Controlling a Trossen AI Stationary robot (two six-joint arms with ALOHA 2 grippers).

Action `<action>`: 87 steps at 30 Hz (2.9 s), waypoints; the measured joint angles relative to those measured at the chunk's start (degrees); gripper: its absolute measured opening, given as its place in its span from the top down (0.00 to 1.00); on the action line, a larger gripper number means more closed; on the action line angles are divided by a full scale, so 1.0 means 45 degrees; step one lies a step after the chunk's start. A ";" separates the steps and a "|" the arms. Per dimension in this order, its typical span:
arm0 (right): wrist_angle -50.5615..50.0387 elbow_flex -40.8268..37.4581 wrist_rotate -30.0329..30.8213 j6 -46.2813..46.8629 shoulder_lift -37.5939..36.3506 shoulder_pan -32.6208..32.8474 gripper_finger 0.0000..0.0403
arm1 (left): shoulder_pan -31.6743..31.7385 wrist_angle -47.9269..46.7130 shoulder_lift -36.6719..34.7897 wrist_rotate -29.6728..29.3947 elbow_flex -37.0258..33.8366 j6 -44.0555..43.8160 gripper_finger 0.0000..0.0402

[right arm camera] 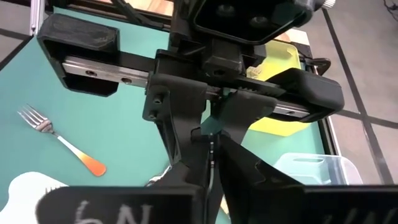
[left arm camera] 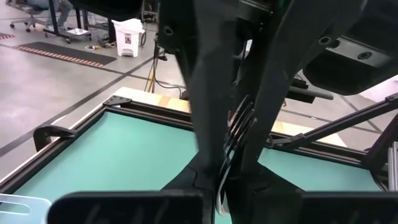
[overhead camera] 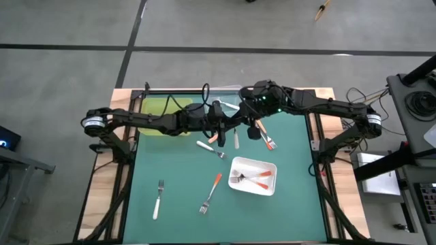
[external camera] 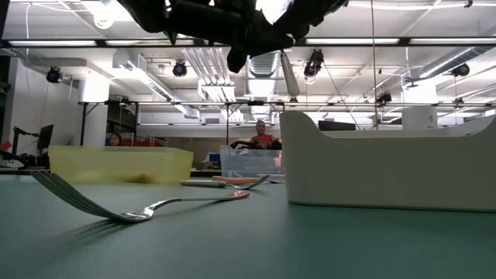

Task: Sort silverware by color (type)
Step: Put the white fork into the transparent bin

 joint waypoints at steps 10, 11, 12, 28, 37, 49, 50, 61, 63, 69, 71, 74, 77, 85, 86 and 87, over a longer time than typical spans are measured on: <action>0.0290 -0.0005 0.0097 0.0426 -0.0024 -0.0043 0.74 | -0.0009 0.0015 -0.0005 0.0005 0.0000 -0.0034 1.00; 0.0284 0.0021 0.0097 0.0439 -0.0024 -0.0049 0.74 | -0.0007 0.0017 -0.0010 0.0002 0.0000 -0.0034 1.00; 0.0248 0.0073 0.0128 0.0445 -0.0024 -0.0049 0.73 | -0.0007 0.0022 -0.0012 0.0000 0.0000 -0.0034 1.00; 0.0322 0.0371 0.0670 0.1497 -0.0029 -0.0058 0.62 | 0.0133 -0.0080 -0.0054 -0.0034 0.0019 -0.0035 1.00; 0.0668 0.0389 0.0965 0.1511 -0.0087 -0.0058 0.60 | 0.0155 -0.0120 -0.0044 0.0029 -0.0005 0.0059 1.00; -0.0068 0.0954 0.3345 0.2301 -0.1369 -0.0078 0.60 | 0.1299 -0.0189 -0.0244 -0.1878 -0.0078 -0.0156 1.00; -0.0327 0.0924 0.3351 0.2421 -0.1496 -0.0078 0.60 | 0.1364 -0.0159 -0.0318 -0.2374 -0.0079 -0.0163 1.00; 0.0437 -0.0948 0.5518 0.2845 -0.1390 -0.0029 0.60 | 0.1554 0.2341 -0.0556 -0.4467 0.0015 0.0151 1.00; 0.1189 -0.1281 0.6062 0.2586 -0.1200 -0.0013 0.60 | 0.1576 0.2548 -0.0559 -0.4476 0.0015 0.0155 1.00; 0.3755 -0.1846 0.6148 0.1927 -0.0815 0.0052 0.60 | 0.1596 0.2862 -0.0559 -0.4691 0.0015 0.0164 1.00; 0.4252 -0.1874 0.6358 0.1751 -0.0623 0.0084 0.60 | 0.1601 0.2980 -0.0559 -0.4887 0.0015 0.0231 1.00; 0.4915 -0.1880 0.6583 0.1552 -0.0240 0.0117 0.60 | 0.1605 0.3242 -0.0559 -0.4896 0.0015 0.0248 1.00; 0.5329 -0.1885 0.7726 0.1228 0.0178 0.0127 0.61 | 0.1605 0.3435 -0.0563 -0.4887 0.0019 0.0253 1.00; 0.6011 -0.1889 0.9098 0.0573 0.0771 0.0121 0.68 | 0.1600 0.3391 -0.0563 -0.4867 0.0019 0.0209 1.00; 0.6033 -0.1889 0.9102 0.0570 0.0782 0.0121 0.70 | 0.1601 0.3395 -0.0563 -0.4863 0.0019 0.0209 1.00; 0.6068 -0.1889 0.9102 0.0570 0.0782 0.0121 0.74 | 0.1612 0.3395 -0.0563 -0.4862 0.0019 0.0204 1.00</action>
